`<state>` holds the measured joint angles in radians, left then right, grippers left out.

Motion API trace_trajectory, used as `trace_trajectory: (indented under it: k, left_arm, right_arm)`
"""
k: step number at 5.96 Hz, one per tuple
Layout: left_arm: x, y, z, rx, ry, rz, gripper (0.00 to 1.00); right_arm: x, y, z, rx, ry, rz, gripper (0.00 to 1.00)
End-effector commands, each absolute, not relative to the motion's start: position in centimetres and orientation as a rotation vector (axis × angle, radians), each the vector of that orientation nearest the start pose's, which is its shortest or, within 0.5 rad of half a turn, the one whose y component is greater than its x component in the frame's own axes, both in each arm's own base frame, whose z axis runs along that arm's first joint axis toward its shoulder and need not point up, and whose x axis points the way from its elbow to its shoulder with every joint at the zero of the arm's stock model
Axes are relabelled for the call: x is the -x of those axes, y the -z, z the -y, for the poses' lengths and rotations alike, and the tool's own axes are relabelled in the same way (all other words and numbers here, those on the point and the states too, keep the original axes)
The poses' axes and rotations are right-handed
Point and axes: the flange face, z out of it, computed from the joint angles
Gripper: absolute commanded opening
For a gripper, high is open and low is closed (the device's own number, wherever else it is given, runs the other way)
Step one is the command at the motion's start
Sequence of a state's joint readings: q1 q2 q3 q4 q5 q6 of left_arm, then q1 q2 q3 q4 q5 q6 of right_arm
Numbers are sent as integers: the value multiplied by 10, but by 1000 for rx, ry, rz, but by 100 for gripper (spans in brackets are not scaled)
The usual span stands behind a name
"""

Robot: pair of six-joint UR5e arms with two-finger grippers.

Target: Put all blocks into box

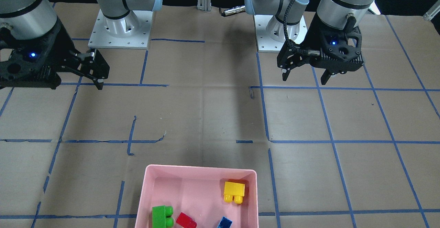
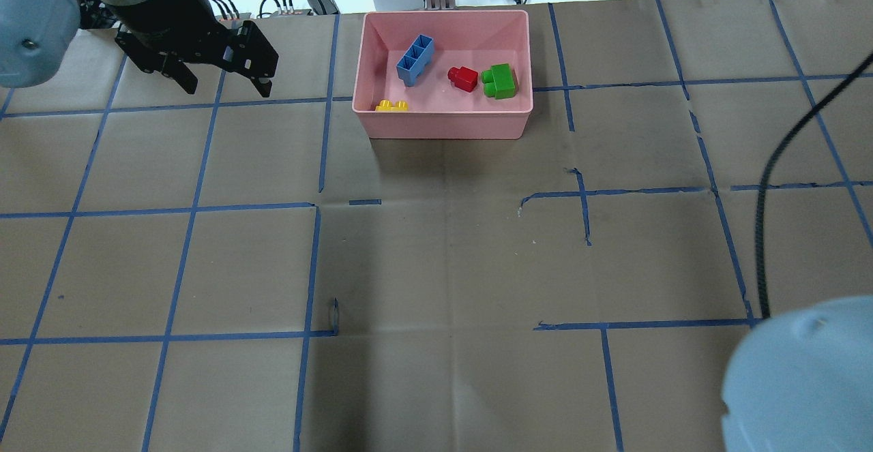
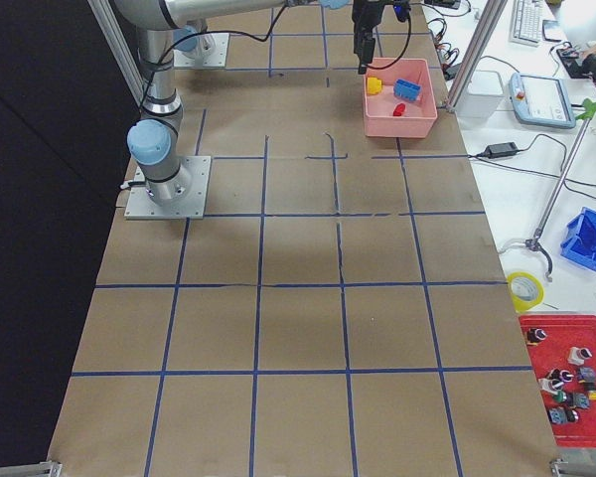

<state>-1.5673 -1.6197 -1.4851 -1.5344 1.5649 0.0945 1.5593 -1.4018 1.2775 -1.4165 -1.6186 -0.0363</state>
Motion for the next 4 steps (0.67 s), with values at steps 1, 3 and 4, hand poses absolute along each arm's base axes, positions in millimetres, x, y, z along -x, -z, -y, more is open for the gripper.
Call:
trace_trajectory:
  k: [1, 3, 4]
  left_arm:
    - [132, -511, 511, -63, 61, -3146, 100]
    - [132, -510, 510, -17, 46, -3149, 100]
    - [132, -511, 510, -15, 48, -3149, 100]
  right_arm:
    - [-118, -500, 519, 25, -122, -3188, 100]
    - [-127, -498, 519, 31, -118, -3173, 100]
    - [-127, -501, 528, 31, 12, -3178, 100]
